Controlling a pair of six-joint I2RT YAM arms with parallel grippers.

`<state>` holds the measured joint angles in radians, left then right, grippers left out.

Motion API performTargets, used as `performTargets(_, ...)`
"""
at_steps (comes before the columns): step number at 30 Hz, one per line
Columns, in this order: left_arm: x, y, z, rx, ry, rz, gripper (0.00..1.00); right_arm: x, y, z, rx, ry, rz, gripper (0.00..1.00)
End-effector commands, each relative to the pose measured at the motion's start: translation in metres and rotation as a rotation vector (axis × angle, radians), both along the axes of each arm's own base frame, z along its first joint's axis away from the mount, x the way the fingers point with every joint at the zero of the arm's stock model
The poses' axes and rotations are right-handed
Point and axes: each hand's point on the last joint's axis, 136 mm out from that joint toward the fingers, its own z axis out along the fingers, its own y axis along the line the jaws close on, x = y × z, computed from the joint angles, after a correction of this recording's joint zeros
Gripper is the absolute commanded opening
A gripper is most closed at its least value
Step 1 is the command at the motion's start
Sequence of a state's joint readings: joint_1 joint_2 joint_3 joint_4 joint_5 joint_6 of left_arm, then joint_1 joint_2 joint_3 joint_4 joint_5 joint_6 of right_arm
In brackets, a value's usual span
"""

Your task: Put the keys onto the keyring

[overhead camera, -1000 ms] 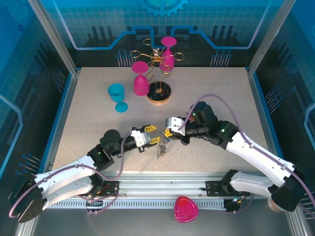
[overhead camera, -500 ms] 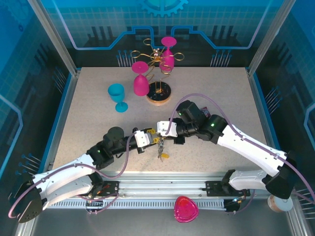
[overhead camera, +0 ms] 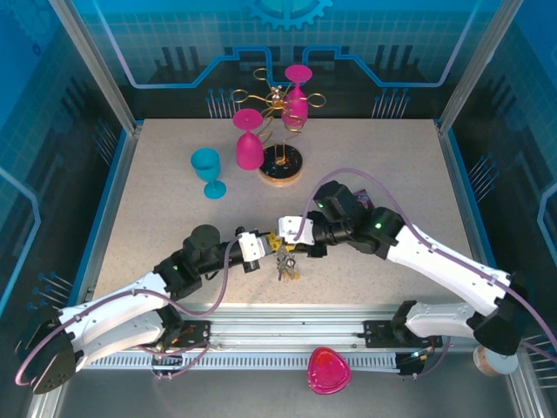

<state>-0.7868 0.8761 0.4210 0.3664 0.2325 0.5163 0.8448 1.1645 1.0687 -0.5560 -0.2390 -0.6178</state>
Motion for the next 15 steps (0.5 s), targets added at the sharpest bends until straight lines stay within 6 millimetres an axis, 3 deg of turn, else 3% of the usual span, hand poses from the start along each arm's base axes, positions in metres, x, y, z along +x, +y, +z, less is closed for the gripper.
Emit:
performTargets(1, -0.005, 0.000, 0.021, -0.088, -0.079, -0.031, 0.00, 0.005, -0.010, 0.022, 0.174, 0.027, -0.067, 0.35)
performTargets(6, -0.016, -0.001, 0.026, -0.140, -0.114, -0.080, 0.00, 0.001, -0.020, 0.008, 0.252, 0.084, -0.102, 0.36)
performTargets(15, -0.021, -0.002, 0.024, -0.140, -0.112, -0.106, 0.00, -0.013, -0.006, 0.002, 0.326, 0.176, -0.059, 0.36)
